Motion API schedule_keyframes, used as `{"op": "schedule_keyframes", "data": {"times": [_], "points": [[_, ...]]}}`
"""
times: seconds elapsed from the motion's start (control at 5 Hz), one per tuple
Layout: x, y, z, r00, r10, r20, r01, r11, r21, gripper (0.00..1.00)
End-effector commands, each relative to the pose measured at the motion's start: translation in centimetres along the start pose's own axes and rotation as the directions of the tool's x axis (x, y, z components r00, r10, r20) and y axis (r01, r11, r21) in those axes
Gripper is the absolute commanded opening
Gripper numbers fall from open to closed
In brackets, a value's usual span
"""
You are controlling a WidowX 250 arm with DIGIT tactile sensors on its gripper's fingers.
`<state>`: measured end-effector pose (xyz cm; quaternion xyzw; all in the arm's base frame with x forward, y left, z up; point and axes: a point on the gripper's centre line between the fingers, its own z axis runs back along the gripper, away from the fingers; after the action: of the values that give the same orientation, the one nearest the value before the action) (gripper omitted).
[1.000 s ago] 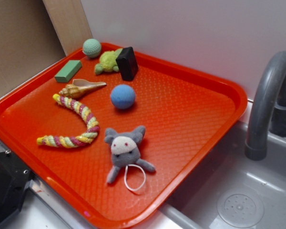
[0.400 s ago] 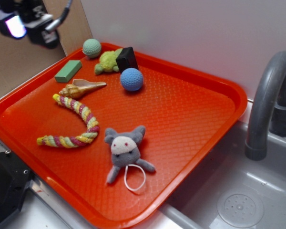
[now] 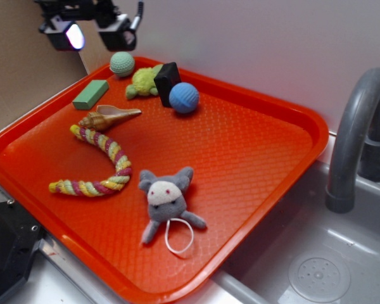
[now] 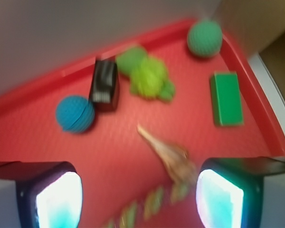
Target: Grab the black box.
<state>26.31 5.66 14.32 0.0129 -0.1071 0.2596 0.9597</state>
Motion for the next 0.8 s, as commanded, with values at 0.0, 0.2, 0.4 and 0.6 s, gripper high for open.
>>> {"op": "schedule_keyframes", "data": {"times": [0.0, 0.2, 0.4, 0.6], "points": [[3.9, -2.6, -3.0, 0.998, -0.002, 0.057, 0.003, 1.000, -0.017, 1.00], [4.2, -3.4, -5.4, 0.998, -0.023, 0.058, 0.026, 0.999, -0.044, 1.00], [4.2, -3.9, -7.3, 0.999, -0.037, 0.016, 0.038, 0.998, -0.045, 1.00], [4.3, -3.8, -8.7, 0.996, -0.085, -0.021, 0.085, 0.996, -0.018, 1.00]]}}
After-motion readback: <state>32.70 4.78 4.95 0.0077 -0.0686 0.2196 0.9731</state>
